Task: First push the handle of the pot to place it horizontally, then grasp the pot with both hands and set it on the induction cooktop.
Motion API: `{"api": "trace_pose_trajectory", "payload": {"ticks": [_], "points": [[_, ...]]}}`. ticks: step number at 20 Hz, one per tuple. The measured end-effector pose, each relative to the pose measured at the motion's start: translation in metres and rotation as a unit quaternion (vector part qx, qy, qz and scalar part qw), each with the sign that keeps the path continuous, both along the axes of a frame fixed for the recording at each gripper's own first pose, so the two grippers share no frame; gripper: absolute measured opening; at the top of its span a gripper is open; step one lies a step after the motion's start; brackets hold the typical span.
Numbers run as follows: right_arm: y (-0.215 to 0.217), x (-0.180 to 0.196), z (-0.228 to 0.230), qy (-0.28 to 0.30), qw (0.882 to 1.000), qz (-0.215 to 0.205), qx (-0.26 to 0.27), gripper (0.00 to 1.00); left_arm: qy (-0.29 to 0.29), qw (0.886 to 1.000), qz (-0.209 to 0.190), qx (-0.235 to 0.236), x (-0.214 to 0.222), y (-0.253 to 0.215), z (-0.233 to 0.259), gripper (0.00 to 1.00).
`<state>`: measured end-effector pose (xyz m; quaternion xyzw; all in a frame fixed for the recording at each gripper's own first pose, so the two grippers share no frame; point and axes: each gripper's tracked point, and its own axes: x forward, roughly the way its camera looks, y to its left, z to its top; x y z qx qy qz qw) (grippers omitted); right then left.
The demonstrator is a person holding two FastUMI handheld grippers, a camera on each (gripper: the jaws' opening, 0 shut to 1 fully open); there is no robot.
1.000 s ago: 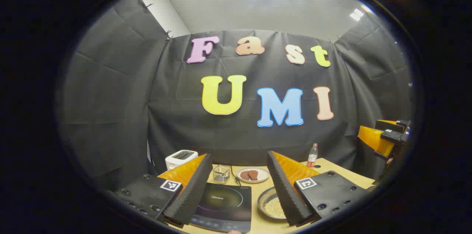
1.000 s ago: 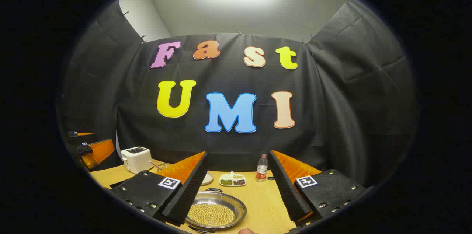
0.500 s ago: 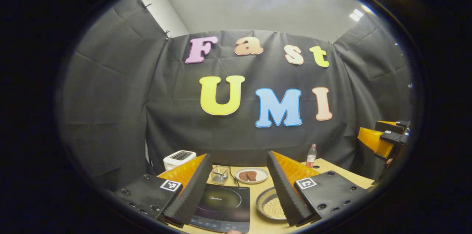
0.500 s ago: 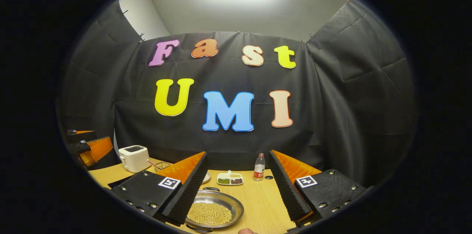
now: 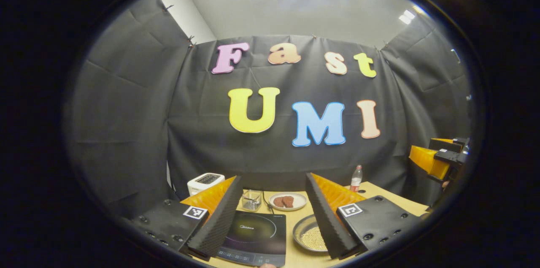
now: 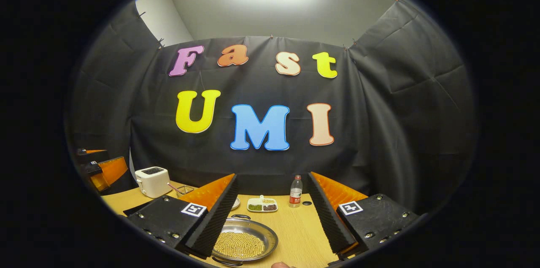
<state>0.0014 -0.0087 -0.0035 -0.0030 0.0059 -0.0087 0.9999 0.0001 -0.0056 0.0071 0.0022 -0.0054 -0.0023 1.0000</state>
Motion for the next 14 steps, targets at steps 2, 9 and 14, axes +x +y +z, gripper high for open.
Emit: {"api": "trace_pose_trajectory", "payload": {"ticks": [2,9,14], "points": [[0.0000,0.0003,-0.0007,0.002,1.000,0.002,-0.001,0.98,0.000,1.000,0.001,0.000,-0.0001,-0.0007,0.0009,0.97],[0.0053,-0.0011,-0.0067,0.016,1.000,0.019,0.005,0.96,-0.002,1.000,0.004,0.000,-0.0044,-0.0011,0.0030,0.96],[0.0017,-0.0024,-0.0043,0.012,1.000,0.017,0.003,0.64,-0.004,1.000,0.003,0.003,-0.0078,-0.0047,0.0050,0.92]]}}
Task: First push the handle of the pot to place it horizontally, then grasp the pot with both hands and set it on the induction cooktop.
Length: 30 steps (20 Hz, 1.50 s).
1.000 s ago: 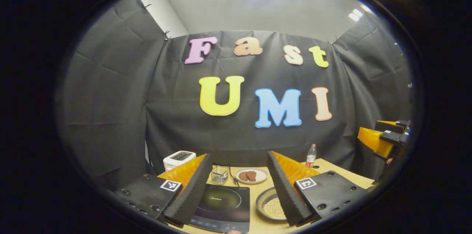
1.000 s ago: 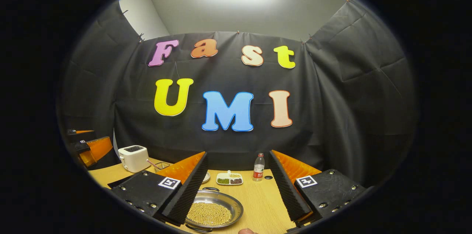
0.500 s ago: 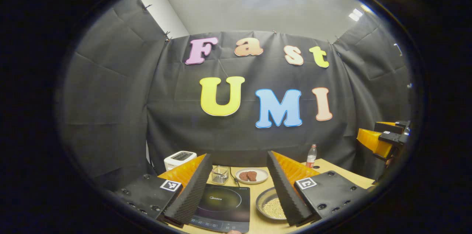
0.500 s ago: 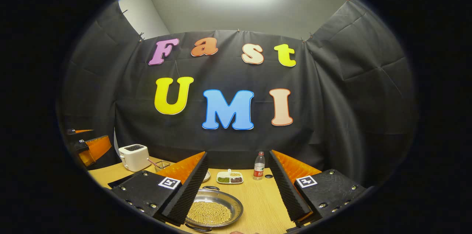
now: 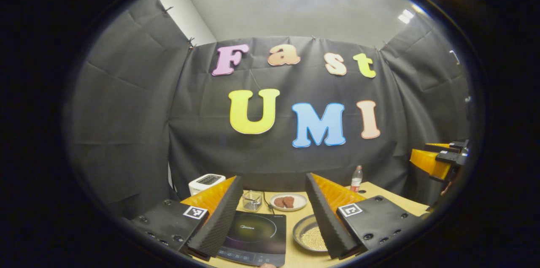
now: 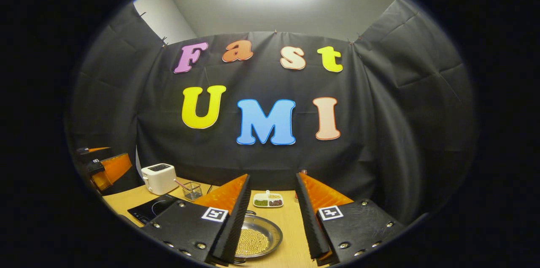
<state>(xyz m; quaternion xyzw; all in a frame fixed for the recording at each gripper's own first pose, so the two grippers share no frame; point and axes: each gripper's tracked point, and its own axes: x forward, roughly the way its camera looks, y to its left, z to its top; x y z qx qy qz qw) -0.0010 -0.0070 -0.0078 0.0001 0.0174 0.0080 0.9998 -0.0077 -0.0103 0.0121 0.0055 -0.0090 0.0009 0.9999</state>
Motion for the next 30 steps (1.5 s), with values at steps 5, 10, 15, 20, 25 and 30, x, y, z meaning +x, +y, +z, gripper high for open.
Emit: {"api": "trace_pose_trajectory", "payload": {"ticks": [5,10,15,20,25,30], "points": [[-0.010,0.000,0.000,0.002,1.000,-0.015,0.005,0.20,-0.003,1.000,0.002,0.002,-0.003,-0.003,0.002,0.97],[-0.018,-0.014,-0.014,0.028,0.999,-0.004,0.014,0.10,-0.007,1.000,0.006,0.001,-0.005,-0.009,0.005,0.96],[-0.009,0.002,-0.020,0.032,0.999,0.033,0.012,0.08,-0.012,1.000,0.013,0.005,-0.005,-0.021,0.007,0.97],[-0.004,0.007,-0.024,0.025,0.997,0.075,0.019,0.07,-0.013,0.999,0.033,0.010,-0.008,-0.035,0.008,0.97],[0.009,0.016,-0.046,0.053,0.992,0.104,0.037,0.07,-0.012,0.998,0.056,0.019,-0.014,-0.033,0.004,1.00],[0.042,0.026,-0.068,0.079,0.985,0.147,0.036,0.07,-0.014,0.997,0.071,0.023,-0.005,-0.015,0.005,1.00]]}}
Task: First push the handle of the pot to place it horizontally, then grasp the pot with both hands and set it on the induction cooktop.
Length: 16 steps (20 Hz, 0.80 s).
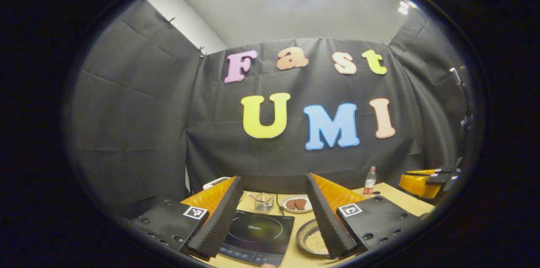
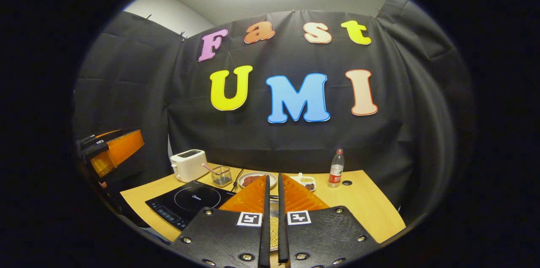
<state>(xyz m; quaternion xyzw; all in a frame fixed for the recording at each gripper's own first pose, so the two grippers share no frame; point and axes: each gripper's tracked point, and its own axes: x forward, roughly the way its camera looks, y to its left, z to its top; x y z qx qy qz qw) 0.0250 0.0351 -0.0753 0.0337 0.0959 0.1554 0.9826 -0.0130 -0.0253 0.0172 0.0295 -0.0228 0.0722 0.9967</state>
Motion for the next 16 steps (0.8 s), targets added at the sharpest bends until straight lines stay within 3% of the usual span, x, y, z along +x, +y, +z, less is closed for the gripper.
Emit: {"api": "trace_pose_trajectory", "payload": {"ticks": [2,3,4,5,6,8,11,16], "points": [[0.016,0.004,-0.007,0.011,1.000,0.014,0.000,0.07,0.002,1.000,0.006,0.000,0.008,0.013,-0.001,0.97],[0.025,0.005,-0.012,0.015,1.000,0.024,-0.002,0.07,0.000,1.000,0.009,-0.002,0.010,0.018,-0.002,1.00],[0.035,0.007,-0.016,0.020,0.999,0.035,-0.008,0.08,-0.005,1.000,0.013,-0.005,0.014,0.024,0.001,0.92],[0.043,0.008,-0.022,0.028,0.999,0.045,-0.014,0.07,-0.006,1.000,0.016,-0.007,0.017,0.031,0.002,1.00],[0.052,0.007,-0.029,0.036,0.998,0.054,-0.018,0.08,-0.007,1.000,0.018,-0.008,0.019,0.036,0.002,0.92],[0.071,0.008,-0.041,0.052,0.996,0.072,-0.021,0.08,-0.009,1.000,0.025,-0.004,0.023,0.048,0.002,0.92],[0.095,0.003,-0.061,0.075,0.992,0.099,-0.027,0.08,-0.006,0.999,0.034,-0.002,0.025,0.067,-0.002,1.00],[0.123,-0.006,-0.094,0.111,0.983,0.139,-0.042,0.08,-0.002,0.999,0.053,-0.004,0.024,0.090,-0.007,0.97]]}}
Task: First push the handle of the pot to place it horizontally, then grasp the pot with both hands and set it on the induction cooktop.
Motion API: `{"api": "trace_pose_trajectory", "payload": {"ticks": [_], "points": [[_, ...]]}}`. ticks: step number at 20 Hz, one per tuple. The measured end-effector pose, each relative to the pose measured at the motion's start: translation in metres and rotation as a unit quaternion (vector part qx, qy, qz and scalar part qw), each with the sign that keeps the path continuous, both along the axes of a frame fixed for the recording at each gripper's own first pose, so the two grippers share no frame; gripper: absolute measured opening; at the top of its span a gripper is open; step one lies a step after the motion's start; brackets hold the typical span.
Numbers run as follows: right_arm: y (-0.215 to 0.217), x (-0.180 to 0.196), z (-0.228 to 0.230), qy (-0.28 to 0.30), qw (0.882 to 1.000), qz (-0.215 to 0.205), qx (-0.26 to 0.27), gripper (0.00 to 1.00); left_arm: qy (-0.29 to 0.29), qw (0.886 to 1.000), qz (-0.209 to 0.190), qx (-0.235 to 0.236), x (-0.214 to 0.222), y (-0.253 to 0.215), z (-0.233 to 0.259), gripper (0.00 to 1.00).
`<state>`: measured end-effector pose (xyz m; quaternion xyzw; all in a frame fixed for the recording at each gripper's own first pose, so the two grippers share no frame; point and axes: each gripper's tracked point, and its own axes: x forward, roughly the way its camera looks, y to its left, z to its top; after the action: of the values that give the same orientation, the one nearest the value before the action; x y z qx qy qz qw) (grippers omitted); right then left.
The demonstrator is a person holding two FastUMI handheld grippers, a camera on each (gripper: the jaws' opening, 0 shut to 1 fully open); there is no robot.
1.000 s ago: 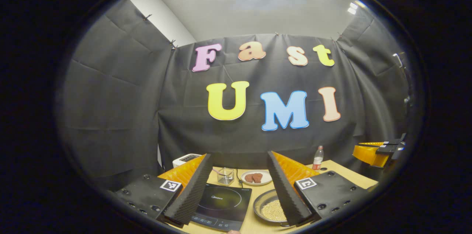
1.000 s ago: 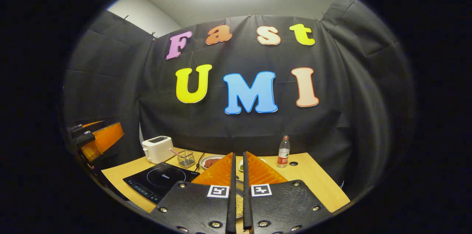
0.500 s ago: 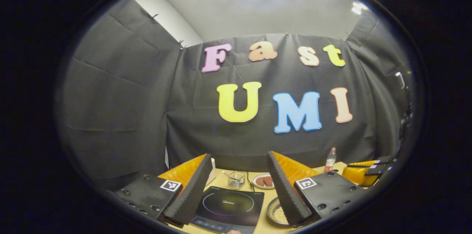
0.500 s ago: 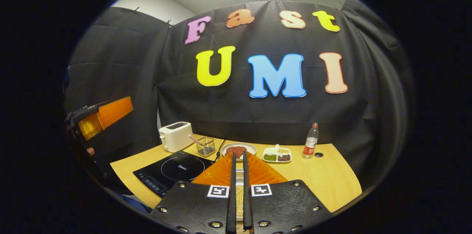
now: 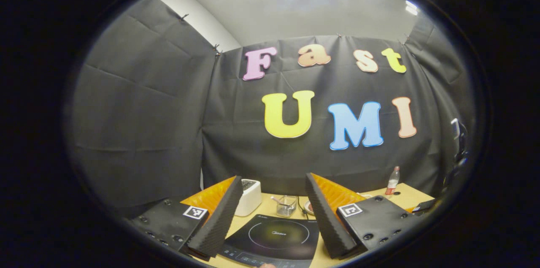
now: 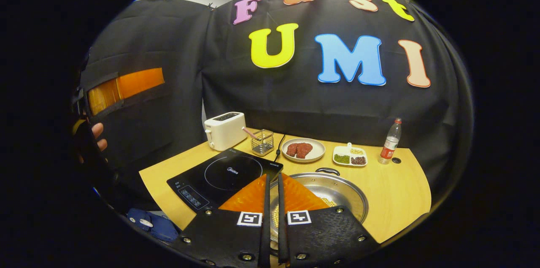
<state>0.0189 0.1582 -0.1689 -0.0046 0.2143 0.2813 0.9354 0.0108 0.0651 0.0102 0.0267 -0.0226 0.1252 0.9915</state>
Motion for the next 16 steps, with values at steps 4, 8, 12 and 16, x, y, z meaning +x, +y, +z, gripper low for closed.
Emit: {"api": "trace_pose_trajectory", "payload": {"ticks": [4,8,12,16], "points": [[0.013,-0.008,-0.022,0.027,0.999,0.031,-0.015,0.08,0.000,1.000,0.009,0.004,-0.001,0.009,-0.001,0.96],[0.027,-0.021,-0.045,0.055,0.996,0.059,-0.031,0.08,0.002,1.000,0.012,0.004,0.000,0.010,-0.002,0.97],[0.032,-0.036,-0.072,0.092,0.991,0.082,-0.042,0.08,0.007,1.000,0.012,0.004,0.001,0.007,-0.006,0.97],[0.028,-0.050,-0.096,0.133,0.985,0.094,-0.057,0.08,0.009,1.000,0.010,0.004,0.002,0.003,-0.010,0.97]]}}
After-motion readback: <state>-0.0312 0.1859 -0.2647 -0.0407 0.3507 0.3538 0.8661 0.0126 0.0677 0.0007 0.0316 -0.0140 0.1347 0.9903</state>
